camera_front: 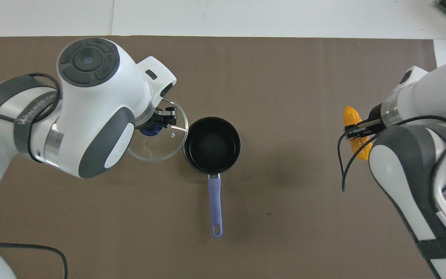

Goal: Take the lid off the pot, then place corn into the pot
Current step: 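Lift the lid off with the left gripper while the right gripper carries the corn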

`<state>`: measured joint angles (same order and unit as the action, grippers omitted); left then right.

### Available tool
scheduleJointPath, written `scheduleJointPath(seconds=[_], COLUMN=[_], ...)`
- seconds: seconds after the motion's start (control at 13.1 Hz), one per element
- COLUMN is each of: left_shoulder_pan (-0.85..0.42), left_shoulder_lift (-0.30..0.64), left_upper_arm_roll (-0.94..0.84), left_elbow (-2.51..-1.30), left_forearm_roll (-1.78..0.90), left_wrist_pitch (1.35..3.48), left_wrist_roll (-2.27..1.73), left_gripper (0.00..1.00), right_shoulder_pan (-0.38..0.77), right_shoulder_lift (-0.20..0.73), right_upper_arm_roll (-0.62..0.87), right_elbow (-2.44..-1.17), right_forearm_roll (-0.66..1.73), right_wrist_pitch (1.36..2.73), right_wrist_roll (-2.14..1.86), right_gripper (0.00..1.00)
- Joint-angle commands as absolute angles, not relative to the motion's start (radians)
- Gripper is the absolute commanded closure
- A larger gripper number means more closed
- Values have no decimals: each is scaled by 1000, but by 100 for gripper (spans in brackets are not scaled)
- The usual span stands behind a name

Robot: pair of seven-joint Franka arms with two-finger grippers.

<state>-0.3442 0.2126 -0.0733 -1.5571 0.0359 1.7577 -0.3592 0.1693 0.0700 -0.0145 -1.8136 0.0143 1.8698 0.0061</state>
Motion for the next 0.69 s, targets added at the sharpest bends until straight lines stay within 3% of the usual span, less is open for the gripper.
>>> scheduleJointPath(seconds=[0.0, 0.46, 0.61], left_shoulder_pan=[-257, -49, -20], left_shoulder_lift=[147, 89, 22], left_upper_arm_roll=[-83, -81, -81], left_elbow=[-1618, -1710, -1835], left_forearm_roll=[41, -2, -2], left_wrist_pitch=[1729, 1724, 1791], left_wrist_roll=[-228, 95, 130], left_gripper=[100, 100, 100], right_shoulder_pan=[254, 380, 449], right_shoulder_lift=[126, 253, 332], right_upper_arm_roll=[-6, -6, -6], right_elbow=[-1770, -1585, -1502], right_forearm_roll=[26, 123, 111], right_wrist_pitch=[1916, 1924, 1939], right_wrist_roll=[188, 389, 486], right_gripper=[100, 100, 100])
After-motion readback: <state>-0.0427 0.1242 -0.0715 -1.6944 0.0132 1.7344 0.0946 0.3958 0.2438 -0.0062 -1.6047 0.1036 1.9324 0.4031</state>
